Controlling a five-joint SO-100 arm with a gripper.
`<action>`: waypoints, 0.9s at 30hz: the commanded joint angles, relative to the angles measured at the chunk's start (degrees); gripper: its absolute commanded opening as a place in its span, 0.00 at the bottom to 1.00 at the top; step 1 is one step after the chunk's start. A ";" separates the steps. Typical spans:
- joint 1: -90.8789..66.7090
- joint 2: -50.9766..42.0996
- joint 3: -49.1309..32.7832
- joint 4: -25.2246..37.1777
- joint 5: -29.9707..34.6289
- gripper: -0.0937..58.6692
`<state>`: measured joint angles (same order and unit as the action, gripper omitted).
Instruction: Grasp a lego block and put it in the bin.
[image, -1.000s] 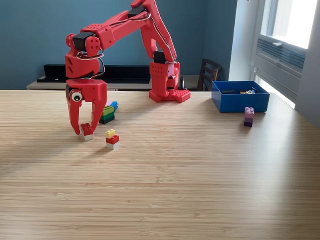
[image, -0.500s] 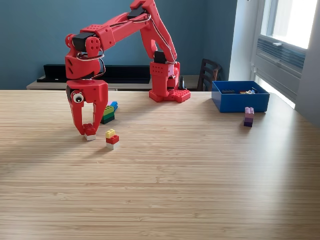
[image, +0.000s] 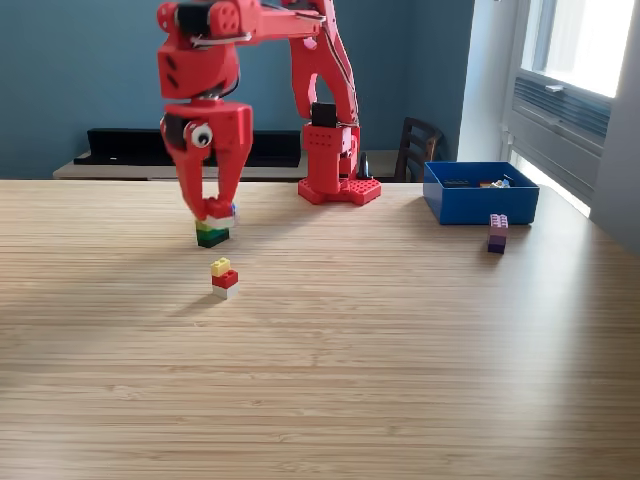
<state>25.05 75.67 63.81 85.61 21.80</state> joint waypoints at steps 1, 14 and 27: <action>-15.73 16.61 -0.09 2.02 -1.67 0.00; -61.88 24.35 14.41 2.90 -14.15 0.00; -92.99 24.35 23.64 5.27 -27.25 0.00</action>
<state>-61.61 94.83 88.33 89.74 -2.72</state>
